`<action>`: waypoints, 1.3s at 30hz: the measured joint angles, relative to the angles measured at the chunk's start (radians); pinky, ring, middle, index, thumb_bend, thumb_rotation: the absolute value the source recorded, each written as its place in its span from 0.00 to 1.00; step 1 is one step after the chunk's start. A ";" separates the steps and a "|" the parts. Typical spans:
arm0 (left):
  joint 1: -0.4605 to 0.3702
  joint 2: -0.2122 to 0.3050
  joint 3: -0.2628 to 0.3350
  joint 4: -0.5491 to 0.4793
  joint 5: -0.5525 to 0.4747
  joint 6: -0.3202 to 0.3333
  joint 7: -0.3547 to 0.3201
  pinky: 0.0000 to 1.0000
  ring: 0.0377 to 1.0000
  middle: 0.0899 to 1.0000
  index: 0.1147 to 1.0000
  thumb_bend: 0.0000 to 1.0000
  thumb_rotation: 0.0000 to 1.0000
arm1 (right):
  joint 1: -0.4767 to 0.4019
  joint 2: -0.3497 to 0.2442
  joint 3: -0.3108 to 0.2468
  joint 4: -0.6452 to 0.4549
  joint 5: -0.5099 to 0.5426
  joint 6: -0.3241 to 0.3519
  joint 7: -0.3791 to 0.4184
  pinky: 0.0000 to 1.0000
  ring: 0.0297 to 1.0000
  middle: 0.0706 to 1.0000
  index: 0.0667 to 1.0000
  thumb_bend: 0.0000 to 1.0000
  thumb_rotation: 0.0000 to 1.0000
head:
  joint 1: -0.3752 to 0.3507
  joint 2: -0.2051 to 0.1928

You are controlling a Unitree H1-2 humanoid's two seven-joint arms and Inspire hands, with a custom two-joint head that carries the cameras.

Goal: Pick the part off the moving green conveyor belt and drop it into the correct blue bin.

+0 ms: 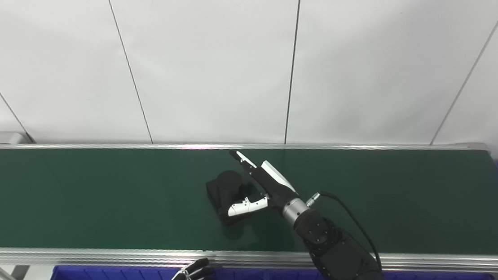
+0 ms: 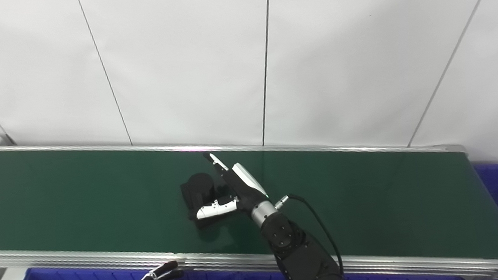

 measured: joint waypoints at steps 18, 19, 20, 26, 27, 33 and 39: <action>0.030 -0.019 0.002 -0.015 0.001 -0.012 0.022 0.67 0.66 0.69 0.73 0.57 0.00 | -0.035 0.104 -0.068 0.170 0.017 -0.082 -0.214 0.42 0.47 0.33 0.31 0.49 0.00 | 0.026 0.017; 0.033 -0.021 0.002 -0.015 0.001 -0.013 0.022 0.67 0.66 0.69 0.73 0.57 0.00 | -0.034 0.110 -0.083 0.172 0.030 -0.085 -0.227 0.42 0.47 0.26 0.26 0.48 0.00 | 0.026 0.017; 0.035 -0.022 0.002 -0.015 0.001 -0.013 0.022 0.67 0.66 0.69 0.73 0.57 0.00 | -0.034 0.119 -0.107 0.177 0.049 -0.096 -0.242 0.41 0.47 0.20 0.21 0.48 0.00 | 0.026 0.020; 0.035 -0.022 0.002 -0.016 0.001 -0.020 0.022 0.66 0.66 0.68 0.71 0.57 0.00 | -0.020 0.141 -0.144 0.177 0.093 -0.115 -0.325 0.04 0.11 0.01 0.01 0.54 0.00 | 0.021 0.025; 0.035 -0.022 0.002 -0.016 0.000 -0.022 0.022 0.65 0.66 0.68 0.71 0.57 0.00 | -0.011 0.142 -0.142 0.163 0.093 -0.115 -0.346 0.02 0.04 0.00 0.00 0.53 0.00 | 0.018 0.028; 0.035 -0.023 0.002 -0.012 0.000 -0.042 0.022 0.64 0.65 0.68 0.71 0.57 0.00 | 0.037 0.126 -0.054 0.072 0.036 -0.126 -0.462 0.02 0.02 0.01 0.01 0.51 0.00 | 0.014 0.032; 0.035 -0.022 0.002 -0.010 -0.001 -0.042 0.022 0.64 0.65 0.68 0.71 0.58 0.00 | 0.123 0.070 0.058 -0.124 -0.009 -0.139 -0.541 0.04 0.05 0.04 0.03 0.54 0.00 | 0.002 0.032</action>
